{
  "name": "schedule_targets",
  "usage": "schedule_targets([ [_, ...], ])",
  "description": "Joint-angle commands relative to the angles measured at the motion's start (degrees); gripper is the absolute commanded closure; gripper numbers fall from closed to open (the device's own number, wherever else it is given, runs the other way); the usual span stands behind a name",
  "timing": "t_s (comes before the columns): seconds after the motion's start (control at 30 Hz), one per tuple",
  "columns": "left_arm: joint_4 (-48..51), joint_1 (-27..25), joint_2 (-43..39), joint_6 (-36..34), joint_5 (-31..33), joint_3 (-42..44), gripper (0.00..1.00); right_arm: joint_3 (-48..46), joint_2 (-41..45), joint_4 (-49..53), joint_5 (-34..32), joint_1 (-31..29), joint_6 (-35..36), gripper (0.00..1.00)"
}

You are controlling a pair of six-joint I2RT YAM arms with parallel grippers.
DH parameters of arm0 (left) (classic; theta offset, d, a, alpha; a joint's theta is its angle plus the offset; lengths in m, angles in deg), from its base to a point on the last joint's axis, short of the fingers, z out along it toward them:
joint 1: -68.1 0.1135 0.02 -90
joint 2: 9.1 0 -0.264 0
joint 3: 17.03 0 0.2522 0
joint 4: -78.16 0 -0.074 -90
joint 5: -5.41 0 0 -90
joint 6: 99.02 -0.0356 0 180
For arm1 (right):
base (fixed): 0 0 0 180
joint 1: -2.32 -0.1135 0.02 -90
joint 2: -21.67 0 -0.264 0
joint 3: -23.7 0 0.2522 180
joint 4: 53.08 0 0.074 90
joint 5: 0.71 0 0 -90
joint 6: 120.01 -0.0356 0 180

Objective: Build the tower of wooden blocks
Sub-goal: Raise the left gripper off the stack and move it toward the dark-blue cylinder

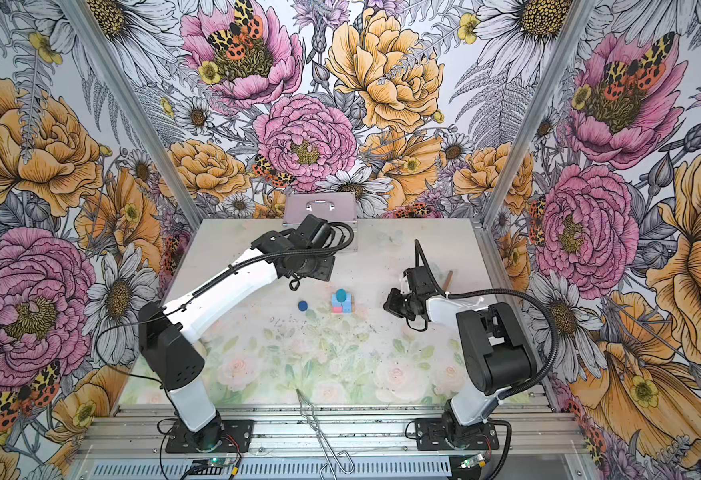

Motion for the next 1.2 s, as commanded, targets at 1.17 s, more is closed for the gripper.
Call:
schedule_targets([
  [1.17,-25.05,12.23,0.85,5.71,-8.82,29.11,0.37,-1.90,6.04,4.21,-4.56,0.08,-0.80,0.74],
])
